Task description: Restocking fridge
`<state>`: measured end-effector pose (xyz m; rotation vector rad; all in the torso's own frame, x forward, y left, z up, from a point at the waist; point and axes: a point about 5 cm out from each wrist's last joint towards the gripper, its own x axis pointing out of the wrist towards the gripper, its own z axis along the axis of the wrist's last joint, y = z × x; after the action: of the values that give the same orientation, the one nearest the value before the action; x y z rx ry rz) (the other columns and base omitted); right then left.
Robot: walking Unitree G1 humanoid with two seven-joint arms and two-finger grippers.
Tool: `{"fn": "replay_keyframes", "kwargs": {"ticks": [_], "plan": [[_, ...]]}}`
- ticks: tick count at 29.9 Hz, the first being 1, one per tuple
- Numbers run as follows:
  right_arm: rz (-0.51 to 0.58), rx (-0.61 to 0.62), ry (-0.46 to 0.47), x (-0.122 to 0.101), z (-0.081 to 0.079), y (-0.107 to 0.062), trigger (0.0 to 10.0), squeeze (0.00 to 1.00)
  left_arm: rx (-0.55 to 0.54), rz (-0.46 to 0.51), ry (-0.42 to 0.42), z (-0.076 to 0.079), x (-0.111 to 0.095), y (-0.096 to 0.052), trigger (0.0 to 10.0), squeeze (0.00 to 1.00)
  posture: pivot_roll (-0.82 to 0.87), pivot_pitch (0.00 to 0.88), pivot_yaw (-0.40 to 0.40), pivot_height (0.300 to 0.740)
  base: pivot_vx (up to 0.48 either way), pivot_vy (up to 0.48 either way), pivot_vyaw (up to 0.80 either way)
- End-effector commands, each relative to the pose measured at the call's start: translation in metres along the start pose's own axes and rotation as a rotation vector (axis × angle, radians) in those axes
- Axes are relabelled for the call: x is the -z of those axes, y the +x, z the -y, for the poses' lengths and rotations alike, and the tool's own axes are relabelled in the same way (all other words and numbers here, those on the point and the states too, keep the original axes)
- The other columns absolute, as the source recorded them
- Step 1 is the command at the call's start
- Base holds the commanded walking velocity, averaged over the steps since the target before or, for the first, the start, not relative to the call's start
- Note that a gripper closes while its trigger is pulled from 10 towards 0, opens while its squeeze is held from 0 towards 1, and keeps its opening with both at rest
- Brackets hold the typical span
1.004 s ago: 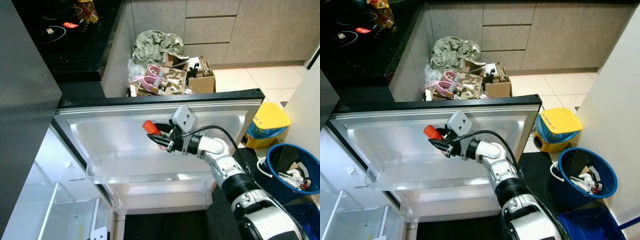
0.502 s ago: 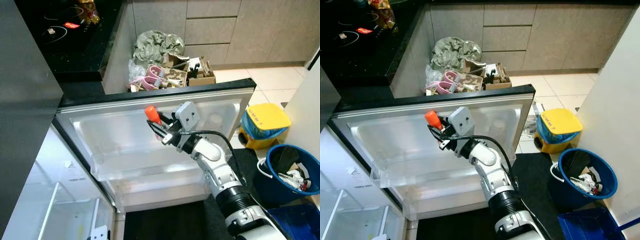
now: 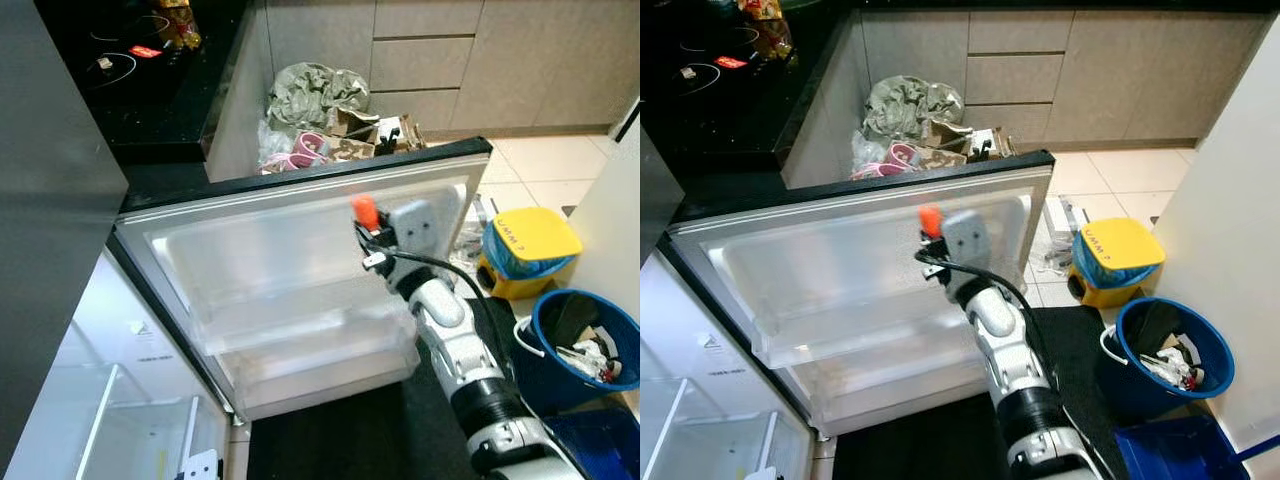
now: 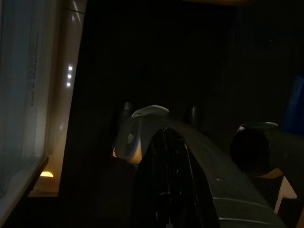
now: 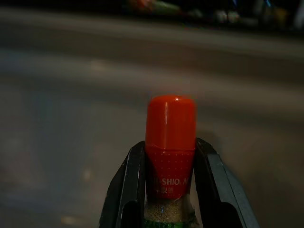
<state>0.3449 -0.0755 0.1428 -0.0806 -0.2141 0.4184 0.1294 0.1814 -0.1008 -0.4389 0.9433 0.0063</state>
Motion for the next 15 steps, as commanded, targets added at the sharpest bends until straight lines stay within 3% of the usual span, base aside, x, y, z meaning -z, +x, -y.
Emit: {"fn": "replay_keyframes", "kwargs": {"ticks": [1, 6, 15], "plan": [[0.004, 0.015, 0.019, 0.004, -0.001, -0.003, 0.0, 0.0, 0.003, -0.011, -0.005, 0.0, 0.006, -0.001, 10.0, 0.0, -0.04, 0.115, -0.021, 0.74, 0.0, 0.0, 0.0], [-0.012, 0.024, 0.037, 0.012, -0.005, -0.005, 0.0, 0.0, 0.001, -0.011, -0.003, -0.001, 0.006, -0.002, 10.0, 0.0, -0.03, 0.114, -0.022, 0.74, 0.0, 0.0, 0.0], [-0.087, 0.044, -0.023, 0.032, -0.01, -0.013, 0.0, 0.0, 0.006, -0.011, -0.001, 0.0, 0.007, -0.002, 10.0, 0.0, -0.03, 0.115, -0.021, 0.74, 0.0, 0.0, 0.0]]}}
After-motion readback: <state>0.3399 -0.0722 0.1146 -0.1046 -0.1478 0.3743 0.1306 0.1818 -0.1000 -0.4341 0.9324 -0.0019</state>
